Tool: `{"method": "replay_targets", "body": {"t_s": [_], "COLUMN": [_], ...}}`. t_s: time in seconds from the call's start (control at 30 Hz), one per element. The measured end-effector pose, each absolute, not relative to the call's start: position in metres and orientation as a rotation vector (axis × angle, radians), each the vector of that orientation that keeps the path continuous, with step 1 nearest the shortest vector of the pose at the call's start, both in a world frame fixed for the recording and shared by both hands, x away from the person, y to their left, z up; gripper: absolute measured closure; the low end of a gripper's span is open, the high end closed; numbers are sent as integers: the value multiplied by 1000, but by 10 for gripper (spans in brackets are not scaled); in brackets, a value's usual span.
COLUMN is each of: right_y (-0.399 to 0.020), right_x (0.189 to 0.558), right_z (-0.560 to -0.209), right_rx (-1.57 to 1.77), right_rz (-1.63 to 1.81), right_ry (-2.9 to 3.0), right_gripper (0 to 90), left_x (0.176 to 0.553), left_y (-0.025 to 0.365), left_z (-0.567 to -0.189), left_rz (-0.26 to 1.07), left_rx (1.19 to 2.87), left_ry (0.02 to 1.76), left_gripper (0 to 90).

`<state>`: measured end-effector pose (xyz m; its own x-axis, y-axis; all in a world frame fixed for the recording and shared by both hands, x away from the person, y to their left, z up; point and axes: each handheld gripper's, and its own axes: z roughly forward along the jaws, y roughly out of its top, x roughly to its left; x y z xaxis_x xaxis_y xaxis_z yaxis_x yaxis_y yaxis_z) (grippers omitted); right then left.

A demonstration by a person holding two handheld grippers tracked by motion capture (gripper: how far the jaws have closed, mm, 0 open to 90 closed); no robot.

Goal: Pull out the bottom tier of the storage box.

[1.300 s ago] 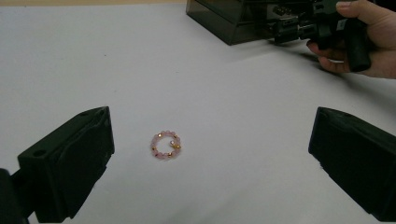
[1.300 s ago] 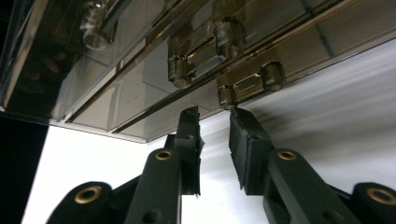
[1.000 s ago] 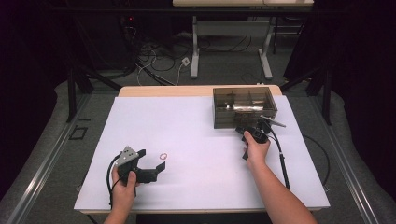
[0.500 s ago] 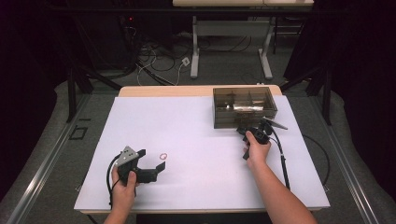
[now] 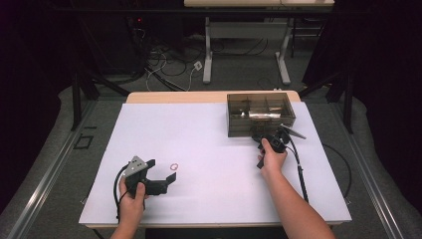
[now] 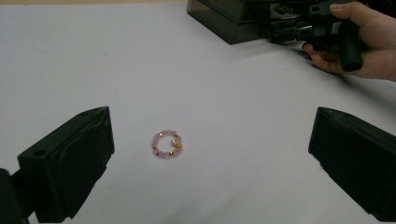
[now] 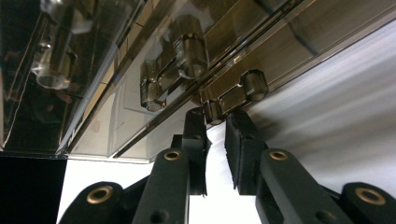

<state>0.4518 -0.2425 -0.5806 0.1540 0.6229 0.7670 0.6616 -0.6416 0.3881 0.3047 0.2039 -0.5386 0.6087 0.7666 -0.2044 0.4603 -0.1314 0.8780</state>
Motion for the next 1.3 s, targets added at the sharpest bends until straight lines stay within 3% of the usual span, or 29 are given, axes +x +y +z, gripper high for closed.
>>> {"method": "replay_targets", "body": {"t_s": [1.3], "right_y": [-238], "right_x": [454], "right_z": [-584], "right_rx": [-2341], "right_rz": [-1559], "right_ry": [-1355], "right_gripper": [825], "left_x": [306], "left_y": [202], "left_z": [-539], "left_rz": [356], "left_rx": [1777], "left_ry": [1001], "left_gripper": [1]}}
